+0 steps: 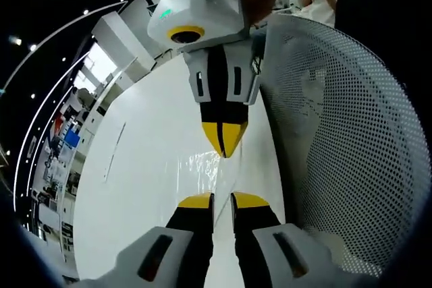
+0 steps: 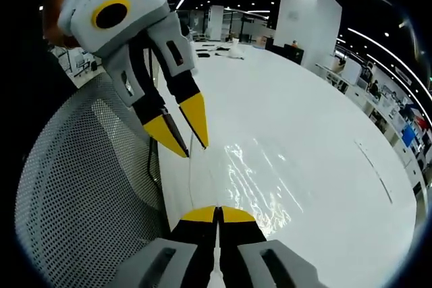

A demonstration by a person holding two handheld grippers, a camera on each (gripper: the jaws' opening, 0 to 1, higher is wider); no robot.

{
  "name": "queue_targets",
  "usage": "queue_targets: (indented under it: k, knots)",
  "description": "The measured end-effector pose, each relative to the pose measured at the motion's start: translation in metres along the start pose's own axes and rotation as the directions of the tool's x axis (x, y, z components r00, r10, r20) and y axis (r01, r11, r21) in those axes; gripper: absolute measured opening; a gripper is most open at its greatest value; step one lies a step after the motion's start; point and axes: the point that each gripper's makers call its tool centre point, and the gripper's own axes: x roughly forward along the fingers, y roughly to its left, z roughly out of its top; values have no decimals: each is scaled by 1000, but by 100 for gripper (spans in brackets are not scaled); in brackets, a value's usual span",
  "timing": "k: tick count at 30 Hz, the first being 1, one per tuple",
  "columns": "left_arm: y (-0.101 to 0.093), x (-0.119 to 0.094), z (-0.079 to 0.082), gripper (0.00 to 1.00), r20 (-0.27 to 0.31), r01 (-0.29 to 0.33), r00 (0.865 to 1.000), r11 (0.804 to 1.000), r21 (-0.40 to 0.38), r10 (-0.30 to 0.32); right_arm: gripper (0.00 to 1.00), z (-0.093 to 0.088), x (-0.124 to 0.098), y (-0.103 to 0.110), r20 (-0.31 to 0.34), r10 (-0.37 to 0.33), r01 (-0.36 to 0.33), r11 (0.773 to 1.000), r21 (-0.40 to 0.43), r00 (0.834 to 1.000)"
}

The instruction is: Open the resealable bag by pulling the two sides of the seal apart until the entire bag opening is separated and visibly accessible.

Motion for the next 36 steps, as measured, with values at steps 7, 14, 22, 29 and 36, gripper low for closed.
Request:
queue_targets:
  k: [7, 14, 22, 29, 36]
  knots:
    - [-12, 6, 5, 8, -8, 31, 1000, 998, 55, -30, 0, 2, 0, 1, 4, 2, -2, 1000, 2, 1000]
    - [-10, 11, -5, 5, -44, 29, 999, 997, 71, -26, 0, 16, -4, 3, 32, 2, -2, 1000, -9, 999]
    - [-8, 10, -11, 0, -59, 22, 998, 998, 63, -18, 0, 24, -4, 1, 41, 3, -2, 1000, -17, 999]
    - [-14, 11, -11, 0, -49, 34, 998, 998, 53, -32, 0, 30, -10, -7, 55, -18, 19, 1000, -17, 998]
    - [-16, 13, -8, 0, -39, 37, 999, 998, 44, -35, 0, 32, -13, -16, 64, -47, 48, 999, -7, 997]
